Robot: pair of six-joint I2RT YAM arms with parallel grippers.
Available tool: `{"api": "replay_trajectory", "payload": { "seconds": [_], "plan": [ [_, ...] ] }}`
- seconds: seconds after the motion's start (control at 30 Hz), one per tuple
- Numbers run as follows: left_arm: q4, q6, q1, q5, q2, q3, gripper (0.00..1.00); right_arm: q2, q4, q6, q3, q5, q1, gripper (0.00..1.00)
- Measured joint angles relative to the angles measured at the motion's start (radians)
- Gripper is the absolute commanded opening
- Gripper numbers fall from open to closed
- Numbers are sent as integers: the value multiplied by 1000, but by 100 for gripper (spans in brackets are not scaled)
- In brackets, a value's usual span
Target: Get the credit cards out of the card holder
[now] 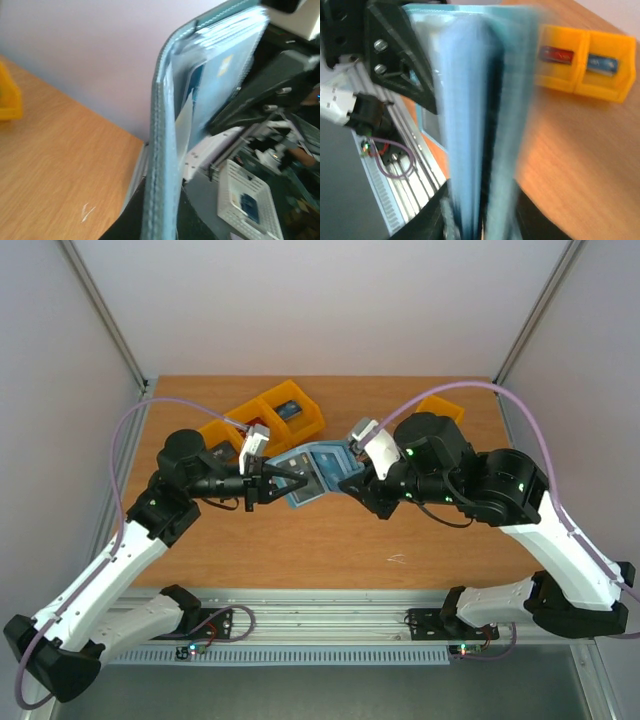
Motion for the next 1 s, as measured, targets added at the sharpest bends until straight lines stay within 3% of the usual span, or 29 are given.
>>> {"api": "replay_trajectory", "payload": {
  "seconds": [0.17, 0.3, 0.37, 0.47, 0.63, 0.8, 1.0],
  "plan": [
    [-166, 24, 2, -217, 0, 4, 0, 11, -51, 58, 42, 108, -101, 43],
    [-374, 105, 2, -499, 26, 24, 0, 32, -108, 110, 108, 180, -140, 34],
    [-467, 153, 4, -611, 48, 37, 0, 40, -114, 122, 123, 140, -140, 30],
    [-533, 187, 8, -663, 62, 43, 0, 59, -83, 118, 106, -11, -117, 30],
    [-445, 149, 8, -470, 46, 43, 0, 85, 82, 100, -38, -252, -62, 29],
    [-173, 35, 6, -191, 7, 24, 0, 66, 192, 99, -126, -327, -79, 26],
    [20, -43, 7, -19, -4, 3, 0, 26, 246, 121, -145, -338, -109, 23]
  ]
}}
